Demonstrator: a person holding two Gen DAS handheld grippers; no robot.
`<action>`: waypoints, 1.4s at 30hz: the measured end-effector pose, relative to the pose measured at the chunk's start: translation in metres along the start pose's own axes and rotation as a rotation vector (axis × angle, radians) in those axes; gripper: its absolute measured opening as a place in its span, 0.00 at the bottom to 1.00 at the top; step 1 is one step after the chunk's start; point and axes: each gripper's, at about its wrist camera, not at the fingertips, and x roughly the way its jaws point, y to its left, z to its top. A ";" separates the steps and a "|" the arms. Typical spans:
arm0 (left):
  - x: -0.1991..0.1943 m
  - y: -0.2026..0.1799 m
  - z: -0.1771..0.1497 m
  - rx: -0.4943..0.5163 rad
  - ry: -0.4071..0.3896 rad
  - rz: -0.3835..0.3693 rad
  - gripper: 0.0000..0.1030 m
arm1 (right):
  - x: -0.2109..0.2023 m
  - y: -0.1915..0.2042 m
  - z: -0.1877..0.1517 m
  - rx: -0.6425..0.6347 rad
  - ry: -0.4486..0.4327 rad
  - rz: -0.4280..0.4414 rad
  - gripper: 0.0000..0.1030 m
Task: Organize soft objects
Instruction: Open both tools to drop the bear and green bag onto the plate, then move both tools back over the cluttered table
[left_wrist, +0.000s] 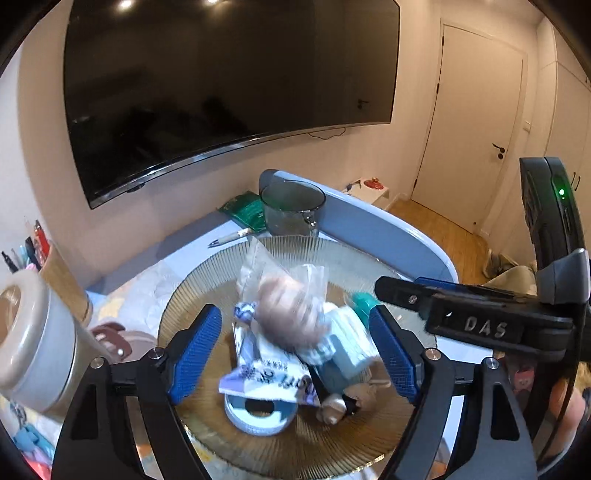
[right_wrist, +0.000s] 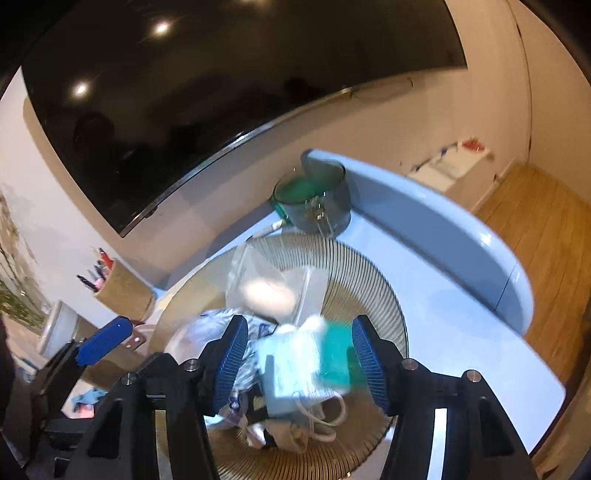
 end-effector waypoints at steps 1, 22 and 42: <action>-0.003 -0.002 -0.002 0.005 0.002 -0.010 0.79 | -0.005 -0.004 -0.004 0.008 0.000 0.006 0.56; -0.221 0.112 -0.123 -0.216 -0.168 0.183 0.79 | -0.073 0.130 -0.095 -0.334 0.007 0.256 0.59; -0.213 0.293 -0.315 -0.663 0.030 0.561 0.79 | 0.060 0.284 -0.248 -0.620 0.242 0.415 0.64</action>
